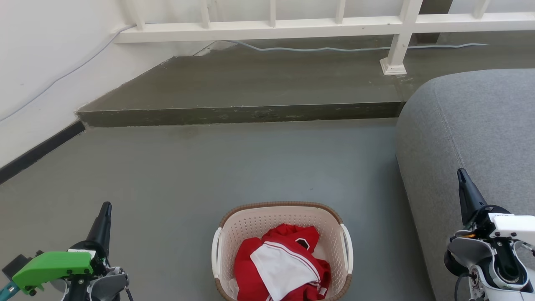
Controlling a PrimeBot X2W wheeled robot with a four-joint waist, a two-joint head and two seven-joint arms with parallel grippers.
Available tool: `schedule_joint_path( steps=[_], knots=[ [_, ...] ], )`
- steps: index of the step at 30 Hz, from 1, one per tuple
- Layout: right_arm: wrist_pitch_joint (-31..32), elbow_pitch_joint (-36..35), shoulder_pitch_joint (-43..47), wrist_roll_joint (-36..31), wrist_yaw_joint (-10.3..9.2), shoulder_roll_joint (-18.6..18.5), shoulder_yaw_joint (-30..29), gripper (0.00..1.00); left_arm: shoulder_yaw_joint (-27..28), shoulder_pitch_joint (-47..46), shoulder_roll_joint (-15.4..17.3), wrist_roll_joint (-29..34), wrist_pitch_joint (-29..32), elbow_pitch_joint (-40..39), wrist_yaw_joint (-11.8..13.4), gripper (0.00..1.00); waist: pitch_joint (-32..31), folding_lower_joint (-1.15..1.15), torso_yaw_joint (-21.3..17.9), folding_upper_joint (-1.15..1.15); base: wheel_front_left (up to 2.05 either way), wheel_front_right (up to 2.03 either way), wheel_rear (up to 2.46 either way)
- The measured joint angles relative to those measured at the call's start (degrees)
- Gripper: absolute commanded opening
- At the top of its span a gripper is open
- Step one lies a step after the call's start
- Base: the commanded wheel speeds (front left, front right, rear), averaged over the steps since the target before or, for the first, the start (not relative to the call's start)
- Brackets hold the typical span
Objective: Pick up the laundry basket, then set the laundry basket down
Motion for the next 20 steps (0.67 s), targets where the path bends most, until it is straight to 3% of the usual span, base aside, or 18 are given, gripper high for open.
schedule_joint_path(
  steps=[20],
  knots=[
    [0.00, -0.01, 0.00, 0.09, 0.08, 0.02, 0.01, 0.00, -0.02, 0.00, 0.00, -0.05, -0.01, -0.01, 0.00, 0.00, 0.00, 0.00, 0.00, 0.00, 0.00, 0.00, 0.00]
  ],
)
